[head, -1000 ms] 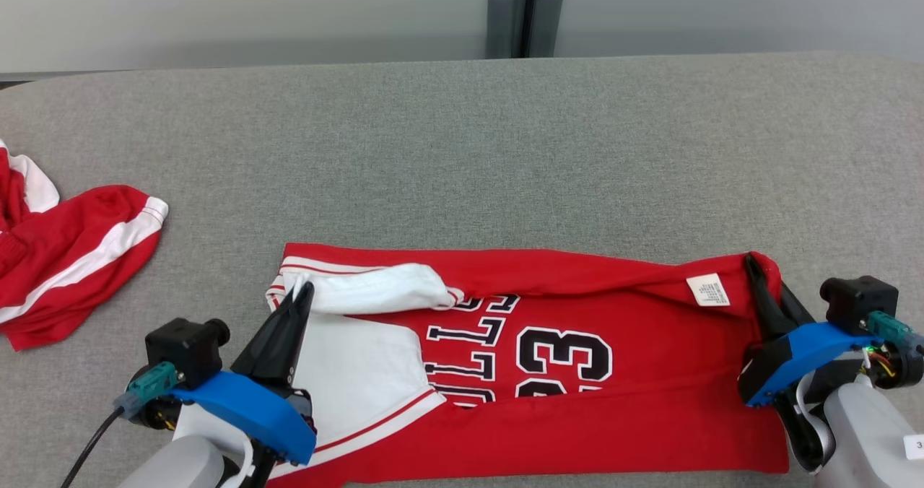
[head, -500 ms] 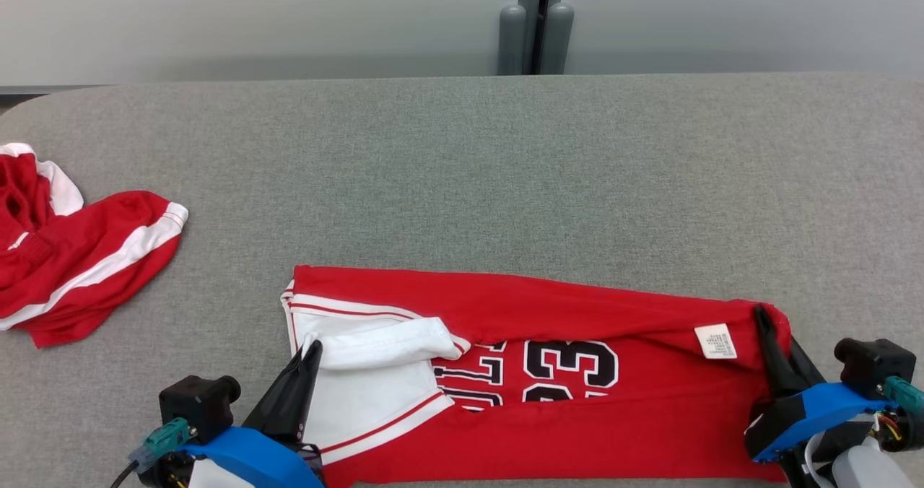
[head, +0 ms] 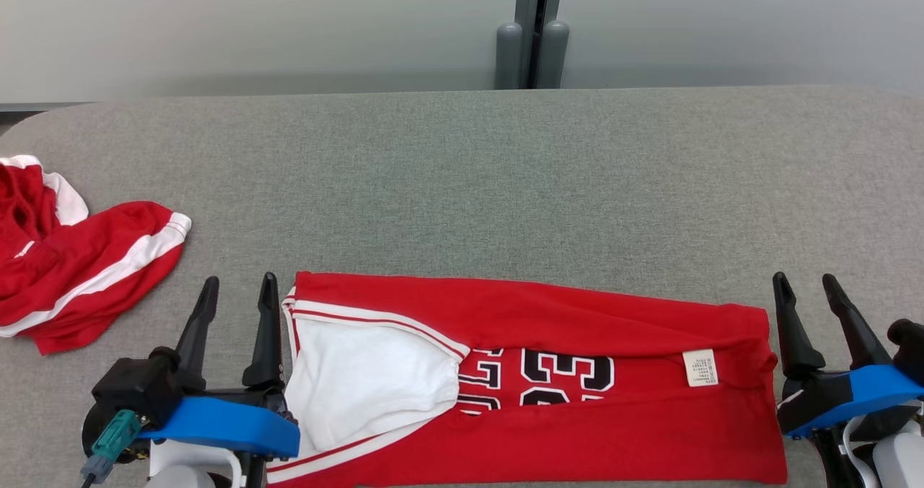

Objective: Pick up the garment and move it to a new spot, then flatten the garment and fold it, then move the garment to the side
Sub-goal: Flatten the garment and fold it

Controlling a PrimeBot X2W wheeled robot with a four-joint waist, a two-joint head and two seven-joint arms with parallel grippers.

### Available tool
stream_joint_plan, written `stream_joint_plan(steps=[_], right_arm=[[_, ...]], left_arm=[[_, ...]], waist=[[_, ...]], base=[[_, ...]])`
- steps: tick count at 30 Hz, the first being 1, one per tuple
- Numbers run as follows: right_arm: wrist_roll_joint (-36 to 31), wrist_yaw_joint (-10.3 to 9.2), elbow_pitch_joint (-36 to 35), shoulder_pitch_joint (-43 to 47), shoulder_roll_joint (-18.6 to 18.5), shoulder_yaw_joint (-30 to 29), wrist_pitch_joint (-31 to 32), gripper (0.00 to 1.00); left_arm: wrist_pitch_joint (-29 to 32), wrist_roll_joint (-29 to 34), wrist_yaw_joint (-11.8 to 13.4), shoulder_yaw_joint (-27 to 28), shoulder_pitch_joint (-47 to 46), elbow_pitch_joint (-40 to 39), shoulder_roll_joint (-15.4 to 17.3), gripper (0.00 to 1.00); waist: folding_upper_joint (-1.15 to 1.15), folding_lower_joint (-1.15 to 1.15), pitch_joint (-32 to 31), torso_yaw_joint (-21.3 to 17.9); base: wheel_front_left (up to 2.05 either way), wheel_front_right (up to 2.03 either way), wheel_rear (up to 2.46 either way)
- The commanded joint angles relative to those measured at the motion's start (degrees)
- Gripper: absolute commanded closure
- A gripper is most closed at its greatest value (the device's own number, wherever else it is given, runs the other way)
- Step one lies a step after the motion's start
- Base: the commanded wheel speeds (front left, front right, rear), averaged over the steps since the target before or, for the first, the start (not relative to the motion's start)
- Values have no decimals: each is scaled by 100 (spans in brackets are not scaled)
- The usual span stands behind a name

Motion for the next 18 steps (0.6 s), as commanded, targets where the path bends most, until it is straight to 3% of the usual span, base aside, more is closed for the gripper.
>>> stream_joint_plan(steps=[1,6,13,18], right_arm=[[-37,3,30,-39,-18,-83,101,0],[-182,3,355,-97,152,-246,488,0],[-306,3,1035,-119,443,-258,745,0],[-234,3,1376,-49,582,-161,770,0]], left_arm=[[-23,272,-1,253,99,-64,-117,0],[-24,1177,-108,1072,342,-136,-585,0],[-25,2107,-536,2038,604,26,-1257,0],[-26,2589,-806,2448,647,179,-1548,0]], waist=[[0,0,-5,7],[0,0,-14,27],[0,0,46,12],[0,0,66,-1]], base=[[0,0,0],[0,0,0],[0,0,0],[0,0,0]])
